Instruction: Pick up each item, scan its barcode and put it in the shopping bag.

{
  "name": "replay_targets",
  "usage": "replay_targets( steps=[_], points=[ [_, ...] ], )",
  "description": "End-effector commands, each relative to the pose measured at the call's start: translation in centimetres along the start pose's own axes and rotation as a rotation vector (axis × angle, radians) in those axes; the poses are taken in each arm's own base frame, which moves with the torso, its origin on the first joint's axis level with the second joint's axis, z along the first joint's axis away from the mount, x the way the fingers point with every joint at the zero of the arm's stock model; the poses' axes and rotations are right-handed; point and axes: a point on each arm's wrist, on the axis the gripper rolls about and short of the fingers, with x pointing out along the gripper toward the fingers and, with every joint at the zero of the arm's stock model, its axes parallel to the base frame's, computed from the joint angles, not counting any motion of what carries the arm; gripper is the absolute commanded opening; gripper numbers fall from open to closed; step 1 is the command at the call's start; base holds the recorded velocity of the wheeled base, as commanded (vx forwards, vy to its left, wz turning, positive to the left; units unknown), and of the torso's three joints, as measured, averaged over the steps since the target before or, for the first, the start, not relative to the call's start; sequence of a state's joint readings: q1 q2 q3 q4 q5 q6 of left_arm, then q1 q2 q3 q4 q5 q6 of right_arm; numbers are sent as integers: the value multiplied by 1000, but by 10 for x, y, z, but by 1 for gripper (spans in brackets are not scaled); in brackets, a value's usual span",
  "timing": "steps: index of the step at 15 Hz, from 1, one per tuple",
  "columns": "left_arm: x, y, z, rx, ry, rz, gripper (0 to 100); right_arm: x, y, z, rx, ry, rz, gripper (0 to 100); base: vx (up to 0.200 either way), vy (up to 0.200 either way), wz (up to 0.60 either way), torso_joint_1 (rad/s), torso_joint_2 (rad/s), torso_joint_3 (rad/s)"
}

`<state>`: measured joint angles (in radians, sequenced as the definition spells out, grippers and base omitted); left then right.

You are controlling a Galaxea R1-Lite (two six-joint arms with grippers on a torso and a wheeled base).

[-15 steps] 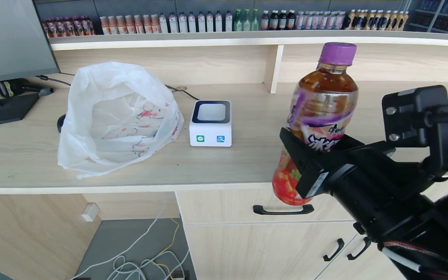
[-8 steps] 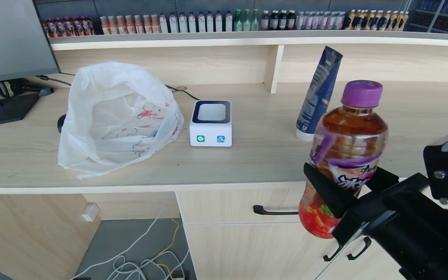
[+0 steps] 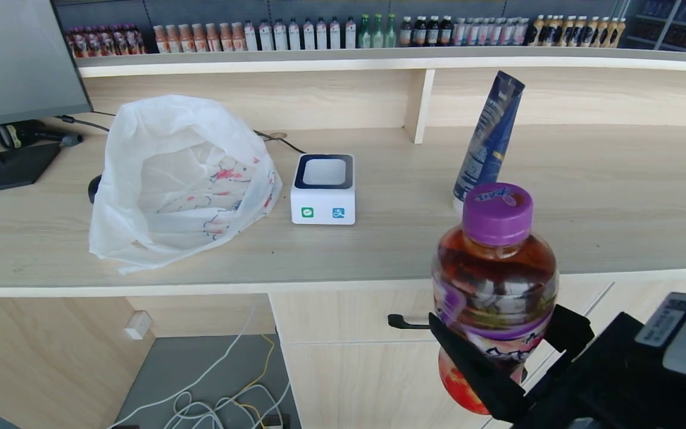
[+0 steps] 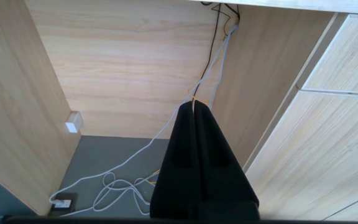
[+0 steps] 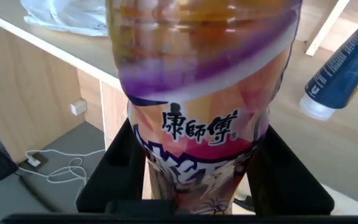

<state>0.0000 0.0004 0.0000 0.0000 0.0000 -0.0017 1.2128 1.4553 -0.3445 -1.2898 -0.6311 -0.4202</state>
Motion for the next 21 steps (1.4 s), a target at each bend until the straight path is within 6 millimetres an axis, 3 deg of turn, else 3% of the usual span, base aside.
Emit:
replay_targets(
  steps=[1,3,8,11,13,21],
  points=[
    [0,0,0,0,0,0,0,0,19,-7,-114,-2,53,0,0,0,0,0,0,0],
    [0,0,0,0,0,0,0,-3,15,-4,-313,-84,17,0,0,0,0,0,0,0],
    [0,0,0,0,0,0,0,-23,21,8,-539,-190,56,0,0,0,0,0,0,0],
    [0,0,0,0,0,0,0,-9,36,28,-729,-452,157,0,0,0,0,0,0,0],
    [0,0,0,0,0,0,0,-2,43,33,-754,-509,175,0,0,0,0,0,0,0],
    [0,0,0,0,0,0,0,0,36,26,-1020,-656,182,0,0,0,0,0,0,0]
  ],
)
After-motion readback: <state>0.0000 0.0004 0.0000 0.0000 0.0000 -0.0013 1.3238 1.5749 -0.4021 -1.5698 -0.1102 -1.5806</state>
